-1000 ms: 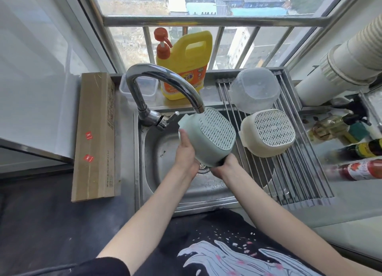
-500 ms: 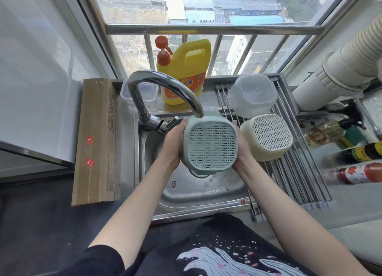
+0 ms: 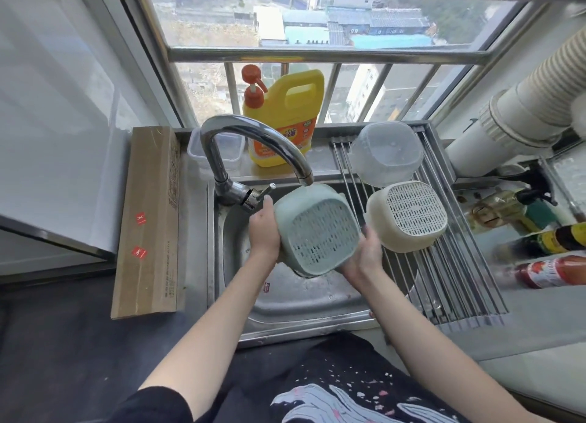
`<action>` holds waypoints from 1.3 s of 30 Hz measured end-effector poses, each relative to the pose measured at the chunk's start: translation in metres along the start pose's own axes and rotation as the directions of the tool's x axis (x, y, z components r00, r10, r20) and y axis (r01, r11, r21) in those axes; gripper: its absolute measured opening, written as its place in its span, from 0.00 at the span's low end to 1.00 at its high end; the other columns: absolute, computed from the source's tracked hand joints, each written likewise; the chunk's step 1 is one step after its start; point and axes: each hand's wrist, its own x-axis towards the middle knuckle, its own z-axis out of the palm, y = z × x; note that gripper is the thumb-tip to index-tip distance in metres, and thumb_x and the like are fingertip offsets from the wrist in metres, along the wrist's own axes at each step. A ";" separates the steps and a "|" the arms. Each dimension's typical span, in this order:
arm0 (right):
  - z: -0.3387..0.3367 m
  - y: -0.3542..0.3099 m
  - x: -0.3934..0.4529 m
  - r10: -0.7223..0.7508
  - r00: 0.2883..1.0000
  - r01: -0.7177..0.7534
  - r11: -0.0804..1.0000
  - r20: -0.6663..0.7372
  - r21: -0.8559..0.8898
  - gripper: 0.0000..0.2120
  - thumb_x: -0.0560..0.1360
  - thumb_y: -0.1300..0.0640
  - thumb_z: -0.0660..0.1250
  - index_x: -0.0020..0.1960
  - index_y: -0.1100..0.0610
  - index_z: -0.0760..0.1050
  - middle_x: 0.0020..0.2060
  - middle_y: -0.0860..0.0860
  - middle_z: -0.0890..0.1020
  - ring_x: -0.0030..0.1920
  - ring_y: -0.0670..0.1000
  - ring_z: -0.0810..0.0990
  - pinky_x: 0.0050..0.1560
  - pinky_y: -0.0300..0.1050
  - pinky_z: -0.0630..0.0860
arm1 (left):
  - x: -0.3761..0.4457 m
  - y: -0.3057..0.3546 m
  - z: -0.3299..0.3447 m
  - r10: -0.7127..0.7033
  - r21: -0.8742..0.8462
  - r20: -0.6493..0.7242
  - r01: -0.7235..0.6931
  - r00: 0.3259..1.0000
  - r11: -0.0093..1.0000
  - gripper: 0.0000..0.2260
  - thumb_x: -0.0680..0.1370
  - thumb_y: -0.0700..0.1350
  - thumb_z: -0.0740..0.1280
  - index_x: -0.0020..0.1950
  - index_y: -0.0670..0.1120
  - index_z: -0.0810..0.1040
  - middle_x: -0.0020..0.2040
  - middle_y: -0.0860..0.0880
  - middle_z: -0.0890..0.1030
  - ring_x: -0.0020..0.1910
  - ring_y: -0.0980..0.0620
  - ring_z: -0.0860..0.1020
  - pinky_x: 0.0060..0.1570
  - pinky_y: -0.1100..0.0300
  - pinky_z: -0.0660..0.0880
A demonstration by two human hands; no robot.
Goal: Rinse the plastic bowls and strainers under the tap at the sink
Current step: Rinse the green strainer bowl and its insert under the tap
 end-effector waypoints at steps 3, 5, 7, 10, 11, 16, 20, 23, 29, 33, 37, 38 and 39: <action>-0.013 -0.028 0.006 0.160 0.980 -0.149 0.984 0.116 -0.102 0.38 0.73 0.28 0.50 0.70 0.55 0.68 0.65 0.62 0.74 0.65 0.65 0.72 0.62 0.73 0.65 | 0.000 0.010 0.001 0.310 0.287 0.203 -0.359 0.929 0.888 0.28 0.79 0.61 0.53 0.30 0.41 0.68 0.27 0.48 0.70 0.30 0.50 0.67 0.33 0.56 0.61; -0.013 -0.046 0.002 0.302 0.946 -0.271 0.938 0.122 -0.217 0.41 0.71 0.25 0.50 0.69 0.55 0.70 0.65 0.63 0.75 0.64 0.67 0.73 0.57 0.73 0.70 | -0.005 0.015 0.002 0.478 0.314 0.454 -0.637 0.752 0.704 0.27 0.78 0.63 0.52 0.28 0.45 0.68 0.25 0.50 0.68 0.27 0.52 0.66 0.30 0.58 0.60; -0.012 -0.063 -0.002 0.391 0.918 -0.357 0.885 0.063 -0.300 0.37 0.72 0.28 0.53 0.66 0.56 0.72 0.62 0.62 0.76 0.60 0.65 0.75 0.50 0.68 0.76 | -0.008 0.018 0.002 0.579 0.304 0.661 -0.876 0.477 0.375 0.24 0.78 0.59 0.55 0.30 0.45 0.74 0.25 0.50 0.72 0.27 0.52 0.68 0.30 0.57 0.64; -0.004 -0.072 -0.012 0.380 0.922 -0.284 0.795 0.075 -0.536 0.23 0.71 0.50 0.66 0.65 0.54 0.73 0.59 0.59 0.75 0.55 0.58 0.76 0.48 0.58 0.78 | -0.011 0.009 -0.004 0.688 0.269 0.595 -0.910 0.416 0.316 0.25 0.78 0.61 0.58 0.31 0.43 0.76 0.31 0.50 0.72 0.33 0.49 0.72 0.39 0.57 0.67; -0.002 -0.068 -0.013 0.339 0.937 -0.232 0.784 0.085 -0.576 0.25 0.68 0.57 0.66 0.65 0.54 0.72 0.58 0.59 0.74 0.54 0.57 0.75 0.47 0.56 0.78 | -0.013 0.006 -0.006 0.674 0.308 0.504 -0.842 0.540 0.444 0.25 0.77 0.64 0.58 0.36 0.44 0.80 0.37 0.49 0.76 0.42 0.47 0.75 0.46 0.56 0.68; 0.006 -0.043 -0.024 -0.117 0.991 0.131 0.882 0.058 -0.453 0.31 0.67 0.78 0.53 0.65 0.56 0.68 0.55 0.59 0.74 0.54 0.58 0.75 0.39 0.51 0.78 | -0.018 -0.009 -0.015 -0.088 0.377 0.333 -0.047 0.939 0.925 0.26 0.75 0.42 0.62 0.73 0.47 0.65 0.63 0.48 0.75 0.59 0.47 0.76 0.60 0.45 0.74; 0.000 -0.035 -0.037 -0.221 0.972 0.233 0.881 0.079 -0.412 0.20 0.72 0.74 0.61 0.56 0.54 0.72 0.55 0.58 0.76 0.53 0.57 0.76 0.40 0.50 0.78 | -0.019 -0.016 -0.019 0.119 0.454 0.156 -0.179 0.981 0.873 0.06 0.75 0.37 0.61 0.48 0.43 0.77 0.42 0.47 0.79 0.41 0.47 0.76 0.41 0.61 0.75; -0.013 -0.039 -0.038 0.015 1.000 -0.012 0.957 0.008 -0.290 0.17 0.77 0.49 0.64 0.62 0.55 0.69 0.63 0.58 0.74 0.61 0.62 0.74 0.47 0.63 0.78 | -0.030 -0.012 -0.021 0.397 0.527 0.133 -0.404 0.908 0.748 0.06 0.76 0.33 0.60 0.43 0.41 0.74 0.35 0.46 0.77 0.35 0.48 0.73 0.29 0.65 0.62; -0.018 -0.030 -0.034 0.460 0.888 -0.452 0.871 -0.006 -0.191 0.36 0.72 0.32 0.60 0.64 0.62 0.68 0.58 0.63 0.72 0.63 0.67 0.71 0.56 0.71 0.73 | -0.032 -0.030 -0.019 0.743 0.352 0.601 -0.932 0.295 0.085 0.12 0.75 0.31 0.64 0.56 0.35 0.80 0.60 0.36 0.79 0.61 0.37 0.76 0.63 0.46 0.70; -0.001 -0.015 -0.034 0.270 0.950 -0.261 0.962 -0.156 0.077 0.14 0.72 0.53 0.67 0.52 0.62 0.73 0.48 0.60 0.77 0.45 0.59 0.80 0.30 0.52 0.81 | -0.019 -0.029 -0.021 0.655 0.271 0.701 -0.955 0.282 0.120 0.14 0.72 0.30 0.66 0.55 0.39 0.82 0.60 0.42 0.80 0.61 0.42 0.77 0.61 0.44 0.74; -0.003 -0.001 -0.031 0.039 0.970 -0.041 0.999 -0.240 -0.004 0.18 0.72 0.52 0.67 0.59 0.59 0.72 0.57 0.60 0.77 0.51 0.60 0.79 0.43 0.56 0.81 | -0.001 -0.008 -0.032 0.246 0.452 0.453 -0.459 0.857 0.765 0.25 0.67 0.47 0.67 0.65 0.51 0.74 0.59 0.48 0.80 0.55 0.50 0.80 0.55 0.50 0.78; -0.006 0.003 -0.030 -0.060 0.962 0.029 0.992 -0.267 -0.121 0.25 0.71 0.54 0.70 0.65 0.59 0.68 0.62 0.59 0.74 0.55 0.59 0.77 0.48 0.54 0.79 | 0.003 0.002 -0.031 0.057 0.363 0.352 -0.193 0.934 0.912 0.25 0.69 0.48 0.66 0.67 0.49 0.71 0.60 0.46 0.79 0.53 0.47 0.79 0.52 0.47 0.78; -0.007 0.007 -0.032 -0.190 0.944 0.107 0.950 -0.271 -0.292 0.31 0.70 0.57 0.72 0.70 0.58 0.62 0.65 0.57 0.71 0.57 0.56 0.75 0.52 0.52 0.77 | 0.008 0.012 -0.028 -0.147 0.204 0.314 0.085 0.938 0.975 0.24 0.73 0.50 0.64 0.68 0.46 0.68 0.61 0.43 0.78 0.53 0.44 0.80 0.48 0.46 0.79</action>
